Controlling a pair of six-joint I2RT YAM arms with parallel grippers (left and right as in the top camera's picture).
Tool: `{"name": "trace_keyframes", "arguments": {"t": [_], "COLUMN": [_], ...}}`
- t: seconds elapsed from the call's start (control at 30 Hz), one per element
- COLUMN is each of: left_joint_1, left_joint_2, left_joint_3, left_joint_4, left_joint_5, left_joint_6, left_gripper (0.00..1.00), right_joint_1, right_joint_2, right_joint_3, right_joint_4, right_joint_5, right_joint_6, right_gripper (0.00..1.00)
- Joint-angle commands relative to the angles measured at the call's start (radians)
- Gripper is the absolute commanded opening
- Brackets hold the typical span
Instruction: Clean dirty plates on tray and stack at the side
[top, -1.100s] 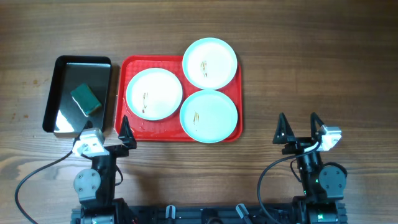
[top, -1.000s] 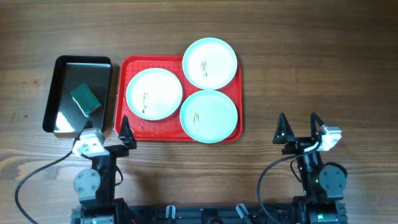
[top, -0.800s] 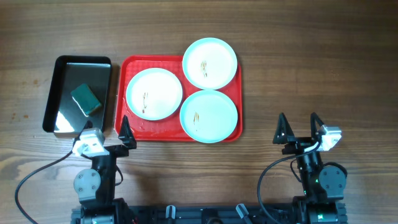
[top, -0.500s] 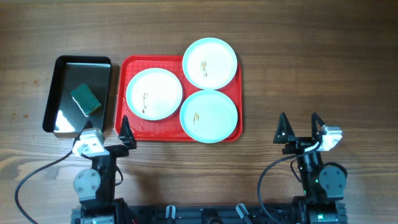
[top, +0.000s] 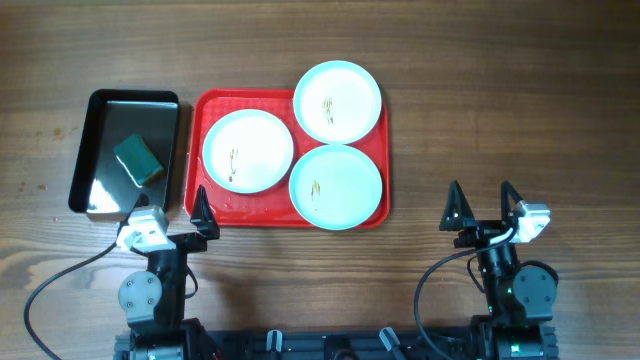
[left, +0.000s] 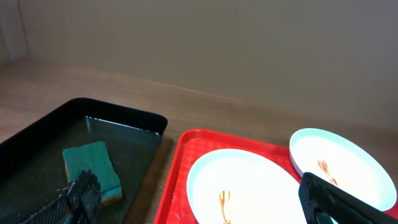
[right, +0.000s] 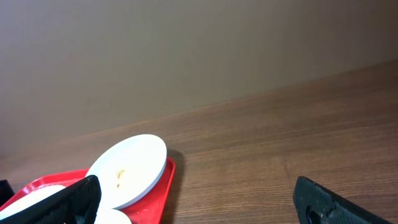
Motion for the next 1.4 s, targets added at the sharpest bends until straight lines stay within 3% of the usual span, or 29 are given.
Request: {"name": "trace_keyframes", "arguments": {"t": [0.0,0.27,0.53,0.8,1.0,1.13,1.37], "left_joint_1": [-0.005,-0.005,-0.005,-0.005,-0.005,-0.005,-0.005], "left_joint_2": [-0.004,-0.004,-0.004,0.003,0.108,0.292,0.700], "left_joint_3": [-0.007,-0.007,-0.005,0.082,0.245,0.445,0.831], "left_joint_4": [-0.001,-0.001,0.071,0.068,-0.068,-0.229,-0.561], "left_joint_5": [0.005,0.005,0.069,0.080,0.091,0.109,0.143], "left_joint_6": [0.020,0.020,0.020,0.009,-0.011,-0.019,-0.034], "left_gripper": [1.00,1.00,1.00,1.00,1.00,1.00,1.00], "right_joint_1": [-0.003,-0.003,-0.003,-0.003,-0.003,-0.003,-0.003], "right_joint_2": [0.002,0.002,0.002,0.019,0.146,0.325,0.682], "right_joint_3": [-0.001,-0.001,-0.001,0.068,0.168,0.333,0.705], "right_joint_4": [0.003,0.017,0.106,0.140,0.140,0.094,-0.209], "right_joint_5": [0.021,0.008,-0.149,-0.183,-0.251,-0.296,-0.393], "right_joint_6": [0.000,0.001,-0.003,-0.059,-0.092,-0.113,-0.171], "right_gripper": [1.00,1.00,1.00,1.00,1.00,1.00,1.00]}}
